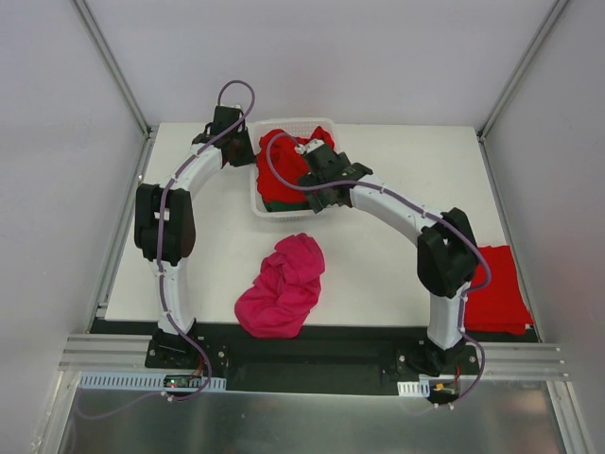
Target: Fold and stack the t-shirts
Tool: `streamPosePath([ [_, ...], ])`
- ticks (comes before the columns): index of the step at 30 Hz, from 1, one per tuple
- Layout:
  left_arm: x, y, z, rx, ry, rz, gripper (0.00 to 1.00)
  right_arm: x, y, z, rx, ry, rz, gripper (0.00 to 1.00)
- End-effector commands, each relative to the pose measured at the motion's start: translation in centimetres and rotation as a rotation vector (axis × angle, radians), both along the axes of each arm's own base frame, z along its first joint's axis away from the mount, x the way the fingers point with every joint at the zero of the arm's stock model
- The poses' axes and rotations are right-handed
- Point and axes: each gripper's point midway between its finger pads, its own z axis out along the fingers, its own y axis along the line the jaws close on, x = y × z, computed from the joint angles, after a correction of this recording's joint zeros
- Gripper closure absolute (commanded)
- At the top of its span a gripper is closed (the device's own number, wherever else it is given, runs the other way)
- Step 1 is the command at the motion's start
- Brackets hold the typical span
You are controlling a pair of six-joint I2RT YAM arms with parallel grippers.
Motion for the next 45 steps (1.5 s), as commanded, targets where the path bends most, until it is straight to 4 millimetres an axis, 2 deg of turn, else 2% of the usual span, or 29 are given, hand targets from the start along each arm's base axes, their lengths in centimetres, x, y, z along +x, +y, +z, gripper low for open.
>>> streamPosePath([
  [1,0.0,-0.3,4.9,-0.005,-0.113,-0.045,1.0,2.7,1.1,0.8,0.036,-0.024,-0.004,0.03],
  [7,0.0,-0.3,4.8,0.001,-0.113,-0.054,1.0,5.1,-0.2,-0.2,0.033,-0.025,-0.069,0.01],
  [8,0.0,-0.3,4.8,0.002,-0.115,-0.055,1.0,5.4,-0.6,-0.3,0.043,-0.021,-0.082,0.05],
  [9,0.0,-0.2,4.9,0.004,-0.117,-0.057,1.0,5.4,-0.6,-0.4,0.057,-0.012,-0.084,0.15],
  [10,0.1,-0.3,4.9,0.004,-0.118,-0.057,1.0,5.5,-0.8,-0.4,0.058,-0.013,-0.092,0.43],
  [11,0.0,-0.2,5.0,0.007,-0.119,-0.056,1.0,5.6,-0.9,-0.6,0.057,-0.008,-0.095,0.6],
  [13,0.1,-0.2,5.0,0.008,-0.121,-0.059,1.0,5.5,-1.2,-0.7,0.048,0.004,-0.108,0.86],
  [15,0.1,-0.2,5.1,0.011,-0.124,-0.058,1.0,5.4,-1.3,-0.9,0.045,0.015,-0.109,0.92],
  [16,0.1,-0.1,5.2,0.012,-0.125,-0.059,1.0,5.4,-1.3,-0.8,0.044,0.014,-0.112,0.99],
  [21,-0.1,-0.1,5.5,0.017,-0.133,-0.067,1.0,5.1,-1.2,-0.8,0.051,0.03,-0.113,0.98],
  [24,-0.1,-0.1,5.6,0.02,-0.138,-0.07,1.0,5.0,-1.3,-0.7,0.047,0.037,-0.112,0.66],
  [26,-0.2,-0.1,5.4,0.02,-0.132,-0.071,1.0,5.1,-1.8,-0.8,0.024,0.024,-0.133,0.61],
  [27,-0.2,-0.1,5.3,0.02,-0.131,-0.071,1.0,5.3,-2.3,-0.8,0.004,0.014,-0.149,0.51],
  [28,-0.1,-0.1,5.4,0.021,-0.134,-0.07,1.0,5.4,-2.5,-1.1,-0.006,0.013,-0.159,0.45],
  [30,-0.2,0.0,5.0,0.023,-0.125,-0.071,1.0,5.2,-2.5,-2.0,0.005,0.039,-0.159,0.35],
  [31,-0.2,0.0,5.1,0.023,-0.127,-0.071,1.0,5.2,-2.6,-2.5,0.011,0.053,-0.162,0.34],
  [35,-0.2,-0.1,4.6,0.025,-0.118,-0.071,1.0,5.2,-2.2,-4.8,0.028,0.113,-0.161,0.34],
  [38,-0.2,-0.2,4.5,0.021,-0.114,-0.075,1.0,5.5,-1.8,-5.7,0.043,0.137,-0.147,0.38],
  [41,-0.1,-0.4,4.4,0.016,-0.111,-0.081,1.0,5.8,-1.5,-6.9,0.065,0.168,-0.149,0.86],
  [42,-0.1,-0.3,4.3,0.018,-0.109,-0.08,0.81,5.7,-1.5,-7.1,0.075,0.181,-0.155,0.99],
  [43,-0.2,-0.3,4.2,0.019,-0.108,-0.082,0.58,5.7,-1.8,-7.2,0.089,0.187,-0.174,0.99],
  [44,-0.3,-0.4,4.2,0.024,-0.108,-0.088,0.25,5.6,-1.9,-7.1,0.097,0.19,-0.181,0.99],
  [45,-0.2,-0.2,4.4,0.032,-0.113,-0.083,0.01,5.7,-2.1,-6.6,0.105,0.182,-0.193,0.99],
])
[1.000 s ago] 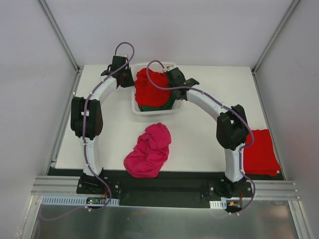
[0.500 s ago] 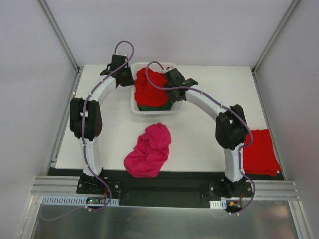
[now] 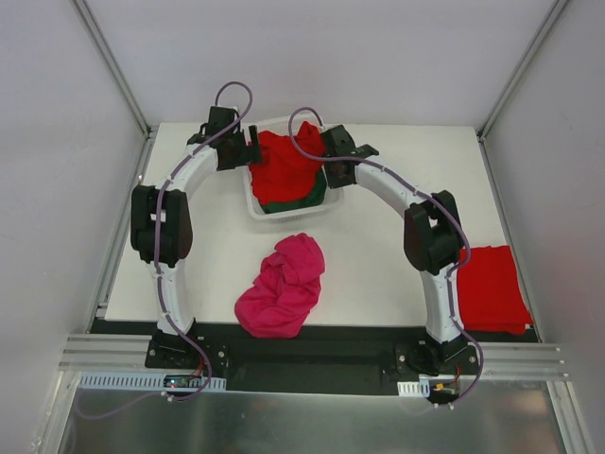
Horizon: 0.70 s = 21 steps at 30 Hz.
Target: Fold and stack the t-shirts
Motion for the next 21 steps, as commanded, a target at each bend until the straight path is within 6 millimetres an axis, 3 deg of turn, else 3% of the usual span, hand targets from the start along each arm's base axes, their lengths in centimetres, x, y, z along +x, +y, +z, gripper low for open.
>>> streamPosePath([
  [1,0.7,-1.7,4.8,-0.019,-0.132,-0.063,0.01,-1.5,-0.9,-1.6,-0.063,0.062,0.014,0.99],
  [8,0.8,-1.3,6.1,0.003,-0.159,-0.057,0.01,-2.6,-2.6,-1.3,-0.116,0.098,-0.052,0.99],
  [13,0.8,-1.0,6.7,0.02,-0.171,-0.052,0.01,-2.7,-6.0,-1.2,-0.187,0.095,-0.193,0.99],
  [21,0.8,-0.7,6.9,0.034,-0.174,-0.047,0.01,-3.0,-11.6,-1.5,-0.137,0.113,-0.438,0.99],
])
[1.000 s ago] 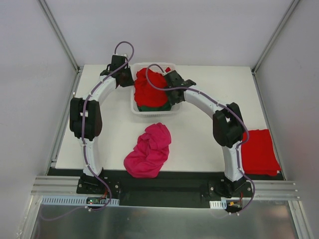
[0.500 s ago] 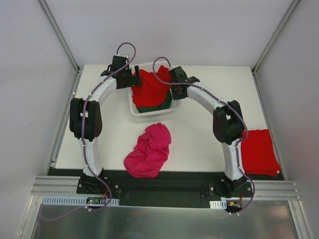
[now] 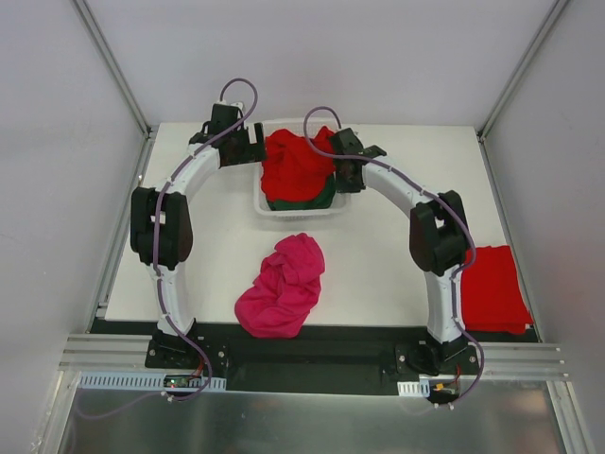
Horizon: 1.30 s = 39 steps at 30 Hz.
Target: Fold and stack the t-shirts
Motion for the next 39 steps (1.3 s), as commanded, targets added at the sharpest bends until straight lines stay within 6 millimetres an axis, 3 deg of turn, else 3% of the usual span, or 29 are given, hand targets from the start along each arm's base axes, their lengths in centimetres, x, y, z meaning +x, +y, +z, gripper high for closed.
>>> streamPosePath([
  [1,0.6,0.3,5.2,0.01,-0.118,0.0,0.01,-1.2,-10.2,-0.2,-0.195,0.059,-0.258,0.99],
  [9,0.6,0.2,5.1,0.009,-0.112,-0.005,0.01,0.1,-16.0,0.8,-0.128,0.027,-0.494,0.99],
  [17,0.6,0.2,4.9,0.013,-0.104,-0.007,0.01,0.5,-18.3,0.6,-0.028,0.005,-0.687,0.99],
  [21,0.5,0.1,4.8,0.013,-0.1,-0.007,0.01,0.6,-20.7,0.0,0.072,0.008,-0.865,0.99],
  [26,0.6,-0.1,4.8,0.003,-0.096,-0.008,0.01,1.3,-22.4,1.7,0.114,-0.045,-0.983,0.99],
  [34,0.7,-0.4,4.1,-0.01,-0.079,-0.014,0.01,1.9,-21.8,5.7,0.226,-0.184,-1.136,0.99],
  [39,0.8,-0.6,3.7,-0.012,-0.072,-0.02,0.01,4.4,-18.0,6.8,0.307,-0.255,-1.111,0.99],
])
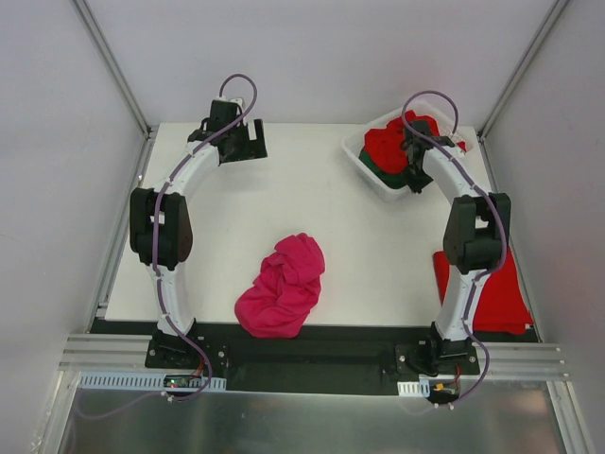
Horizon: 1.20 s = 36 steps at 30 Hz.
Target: Fold and stack the t-shirts
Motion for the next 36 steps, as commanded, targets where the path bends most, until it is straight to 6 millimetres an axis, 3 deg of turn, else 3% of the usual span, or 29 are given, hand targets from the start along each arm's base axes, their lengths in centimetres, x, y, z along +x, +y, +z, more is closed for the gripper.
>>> streamPosePath([
  [1,0.4,-0.4,2.3,-0.009,-0.047,-0.012,0.01,4.1,2.1,5.5,0.031,-0.248,-0.104,0.99],
  [5,0.4,-0.3,2.3,-0.005,-0.047,-0.009,0.01,6.8,7.3,4.1,0.139,-0.258,-0.031,0.99],
  [8,0.3,-0.4,2.3,-0.005,-0.045,-0.01,0.01,7.7,10.2,4.4,0.186,-0.289,0.018,0.99],
  [11,0.4,-0.4,2.3,-0.007,-0.046,-0.011,0.01,8.6,11.9,5.4,0.199,-0.349,0.109,0.99],
  [12,0.4,-0.4,2.4,-0.005,-0.048,-0.013,0.01,8.6,12.0,5.7,0.198,-0.358,0.134,0.74],
  [14,0.4,-0.4,2.4,-0.005,-0.049,-0.016,0.01,8.2,12.3,6.0,0.202,-0.359,0.176,0.43],
  [15,0.4,-0.4,2.4,-0.003,-0.049,-0.016,0.01,8.0,12.3,6.5,0.201,-0.365,0.199,0.09],
  [16,0.4,-0.4,2.4,-0.004,-0.049,-0.017,0.01,7.6,12.8,6.8,0.198,-0.348,0.272,0.01],
  [18,0.4,-0.4,2.5,-0.001,-0.052,-0.018,0.01,6.3,13.1,7.4,0.183,-0.313,0.359,0.04],
  [21,0.5,-0.2,2.6,0.004,-0.058,-0.017,0.01,3.7,13.4,11.0,0.14,-0.297,0.557,0.04],
  [22,0.5,-0.4,2.7,0.0,-0.057,-0.02,0.01,3.1,12.9,13.4,0.068,-0.314,0.654,0.04],
  [24,0.5,-0.4,2.7,-0.001,-0.057,-0.023,0.01,1.6,12.3,14.8,0.014,-0.27,0.779,0.04],
  [25,0.6,-0.4,2.8,-0.001,-0.058,-0.023,0.01,1.7,11.6,17.5,-0.024,-0.3,0.82,0.04],
  [28,0.6,-0.4,2.9,-0.002,-0.059,-0.022,0.01,0.0,11.6,18.5,-0.09,-0.238,1.147,0.04],
  [30,0.6,-0.6,2.9,-0.01,-0.057,-0.025,0.01,-1.1,10.5,18.7,-0.238,-0.173,1.358,0.04],
  [33,0.6,-1.0,2.8,-0.02,-0.054,-0.035,0.01,-1.8,8.8,16.6,-0.464,-0.081,1.588,0.04],
  [35,0.6,-0.8,3.0,-0.016,-0.058,-0.035,0.01,-1.8,7.7,15.5,-0.613,0.02,1.653,0.04],
  [36,0.7,-0.7,2.9,-0.012,-0.057,-0.031,0.01,-1.9,7.0,14.1,-0.681,0.111,1.748,0.04],
])
